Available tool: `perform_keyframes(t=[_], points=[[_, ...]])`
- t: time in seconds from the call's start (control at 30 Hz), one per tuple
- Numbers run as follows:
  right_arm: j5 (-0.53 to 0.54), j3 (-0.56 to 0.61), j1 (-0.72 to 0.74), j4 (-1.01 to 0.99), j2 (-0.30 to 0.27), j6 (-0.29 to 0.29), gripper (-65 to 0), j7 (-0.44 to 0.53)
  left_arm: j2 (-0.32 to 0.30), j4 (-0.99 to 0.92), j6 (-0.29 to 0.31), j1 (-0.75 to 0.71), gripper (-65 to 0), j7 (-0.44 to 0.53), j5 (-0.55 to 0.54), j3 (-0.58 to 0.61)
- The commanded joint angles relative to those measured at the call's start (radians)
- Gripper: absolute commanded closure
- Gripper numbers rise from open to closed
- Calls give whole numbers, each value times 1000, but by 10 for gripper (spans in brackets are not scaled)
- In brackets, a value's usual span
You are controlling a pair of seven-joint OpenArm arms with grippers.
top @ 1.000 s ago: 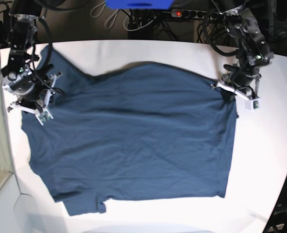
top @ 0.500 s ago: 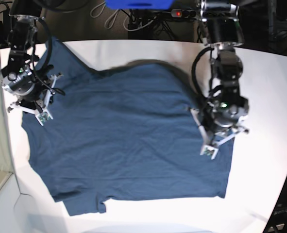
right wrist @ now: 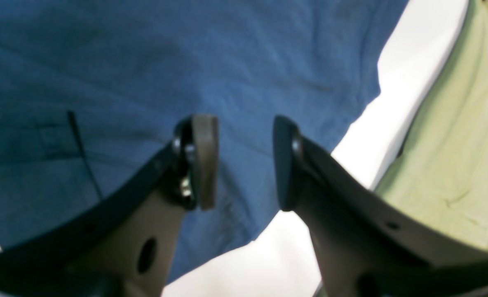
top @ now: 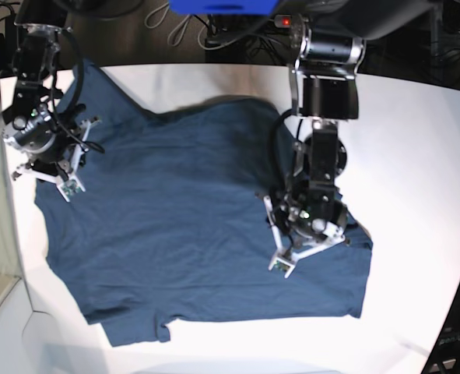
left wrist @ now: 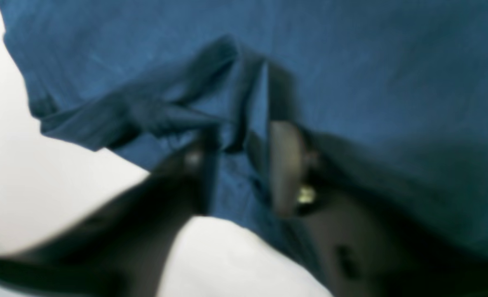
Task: Layout the t-shirt on the table in an organized manner, then fold the t-shirt properly
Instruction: 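Move the left gripper inward over the shirt and grasp the fabric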
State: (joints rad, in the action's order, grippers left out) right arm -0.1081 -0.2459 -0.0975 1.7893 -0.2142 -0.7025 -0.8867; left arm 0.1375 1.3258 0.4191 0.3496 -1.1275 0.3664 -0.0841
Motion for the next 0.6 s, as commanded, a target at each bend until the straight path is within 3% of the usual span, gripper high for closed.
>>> perform_keyframes(t=[0.0,0.07,0.13,0.27,0.33,0.57], points=[[3,-3,12,17,-11,4,-235,18,9,33,-4,26,-357,14,3,0],[3,-3,12,17,-11,4,-235,18,20,90,-2,19,-469,31,3,0],[3,-3,12,17,-11,4,-235,19,20,171,-1,-19,-524,42,3,0],[3,-3,14,17,-9,4,-235,19,18,329,-1,-105,-526,43,3,-10],[3,-3,14,17,-8,4,-235,19,1,346,-1,-136,-525,50,1,-70],[3,-3,14,16,-6,4,-235,21,-3,258,7,-183,-525,231,1,-256]])
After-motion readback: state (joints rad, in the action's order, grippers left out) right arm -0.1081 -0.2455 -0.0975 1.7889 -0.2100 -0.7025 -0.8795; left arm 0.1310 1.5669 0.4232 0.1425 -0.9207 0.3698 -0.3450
